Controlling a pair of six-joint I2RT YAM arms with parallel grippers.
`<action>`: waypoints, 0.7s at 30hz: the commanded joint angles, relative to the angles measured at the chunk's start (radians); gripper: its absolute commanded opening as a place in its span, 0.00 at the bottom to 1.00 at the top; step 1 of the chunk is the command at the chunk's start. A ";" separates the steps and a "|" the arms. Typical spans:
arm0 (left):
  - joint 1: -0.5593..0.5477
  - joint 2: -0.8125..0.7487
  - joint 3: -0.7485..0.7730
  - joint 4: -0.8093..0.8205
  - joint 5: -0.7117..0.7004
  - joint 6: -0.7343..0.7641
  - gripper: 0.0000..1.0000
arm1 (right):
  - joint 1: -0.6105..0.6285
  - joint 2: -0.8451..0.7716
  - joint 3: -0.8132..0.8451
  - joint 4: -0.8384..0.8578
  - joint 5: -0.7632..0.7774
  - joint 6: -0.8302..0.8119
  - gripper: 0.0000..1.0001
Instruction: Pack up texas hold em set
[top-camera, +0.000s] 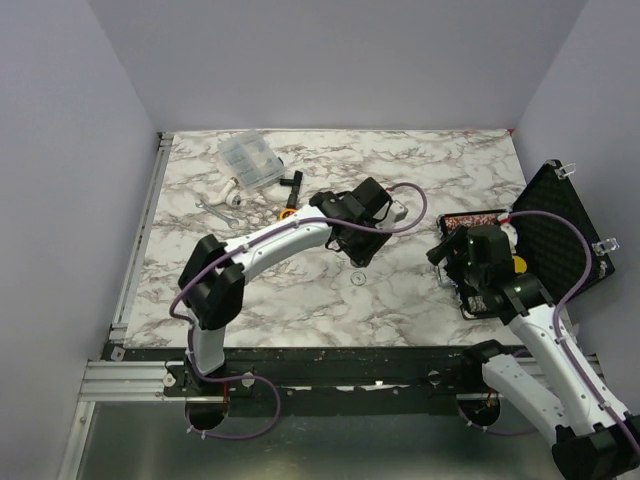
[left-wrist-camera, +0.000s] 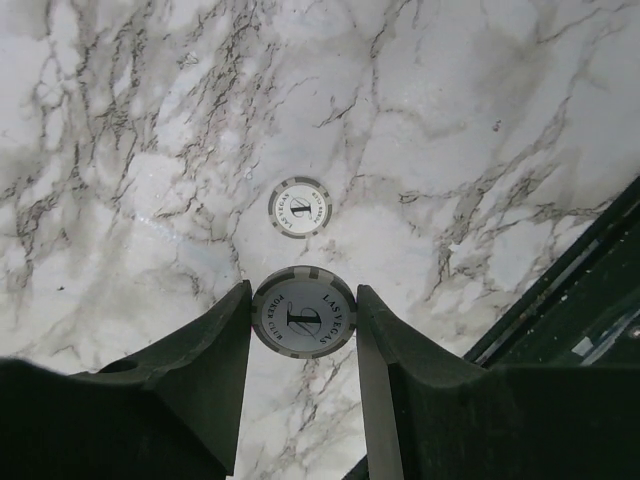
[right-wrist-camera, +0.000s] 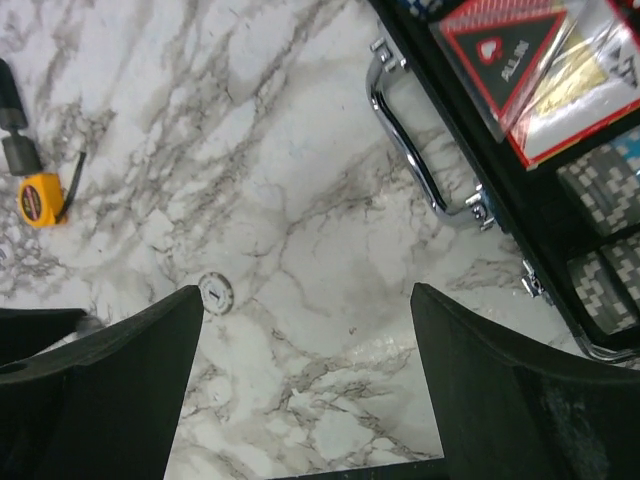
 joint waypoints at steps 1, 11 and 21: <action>0.007 -0.150 -0.028 0.008 0.024 -0.013 0.00 | -0.003 0.029 -0.063 0.077 -0.125 0.083 0.87; 0.002 -0.240 -0.010 -0.019 0.020 -0.025 0.00 | -0.023 0.271 0.091 0.263 -0.483 -0.058 0.91; -0.041 -0.269 -0.008 -0.035 -0.003 -0.022 0.00 | -0.077 0.582 0.171 0.444 -1.136 -0.226 0.89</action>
